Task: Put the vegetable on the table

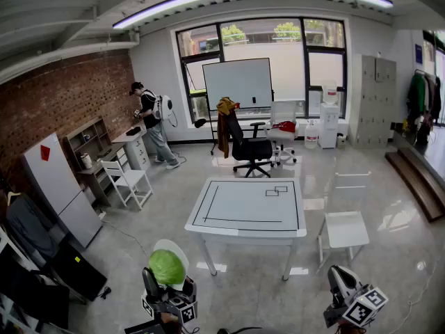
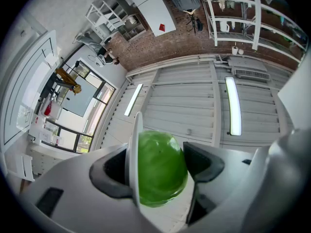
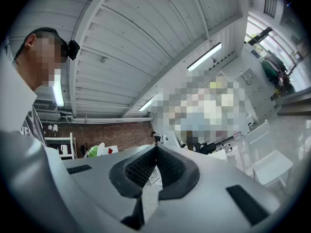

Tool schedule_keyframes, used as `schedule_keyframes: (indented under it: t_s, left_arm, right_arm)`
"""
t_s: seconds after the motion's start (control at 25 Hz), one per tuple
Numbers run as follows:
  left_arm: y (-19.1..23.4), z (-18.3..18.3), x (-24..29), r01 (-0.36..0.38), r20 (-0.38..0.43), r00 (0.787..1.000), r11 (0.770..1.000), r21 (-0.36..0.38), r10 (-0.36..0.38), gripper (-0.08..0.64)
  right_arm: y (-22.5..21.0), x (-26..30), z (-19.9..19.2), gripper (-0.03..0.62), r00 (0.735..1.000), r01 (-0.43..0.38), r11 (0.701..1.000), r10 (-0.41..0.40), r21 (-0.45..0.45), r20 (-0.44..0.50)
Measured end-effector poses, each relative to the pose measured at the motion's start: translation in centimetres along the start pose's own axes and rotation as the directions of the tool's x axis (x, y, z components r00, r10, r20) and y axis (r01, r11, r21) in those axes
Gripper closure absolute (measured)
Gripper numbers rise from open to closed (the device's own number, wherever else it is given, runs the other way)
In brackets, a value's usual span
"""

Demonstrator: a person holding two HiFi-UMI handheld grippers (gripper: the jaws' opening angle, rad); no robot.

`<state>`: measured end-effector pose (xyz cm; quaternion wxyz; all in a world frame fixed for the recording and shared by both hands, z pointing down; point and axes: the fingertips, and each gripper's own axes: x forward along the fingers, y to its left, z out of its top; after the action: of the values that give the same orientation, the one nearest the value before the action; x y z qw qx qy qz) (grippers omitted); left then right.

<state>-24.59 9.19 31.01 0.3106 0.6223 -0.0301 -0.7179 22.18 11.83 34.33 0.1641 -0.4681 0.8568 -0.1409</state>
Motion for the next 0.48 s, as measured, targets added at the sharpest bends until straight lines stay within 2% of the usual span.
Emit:
schedule_keyframes:
  t_s: [0.16, 0.48]
  left_arm:
    - [-0.6, 0.0, 0.4, 0.03, 0.002, 1.0, 1.0, -0.007, -0.03, 0.232]
    - [-1.9, 0.9, 0.1, 0.042, 0.015, 0.999, 0.999, 0.001, -0.042, 0.232]
  right_arm:
    - [-0.2, -0.2, -0.9, 0.584, 1.0, 0.013, 1.0, -0.013, 0.012, -0.013]
    - [0.5, -0.2, -1.3, 0.584, 1.0, 0.014, 1.0, -0.013, 0.015, -0.017]
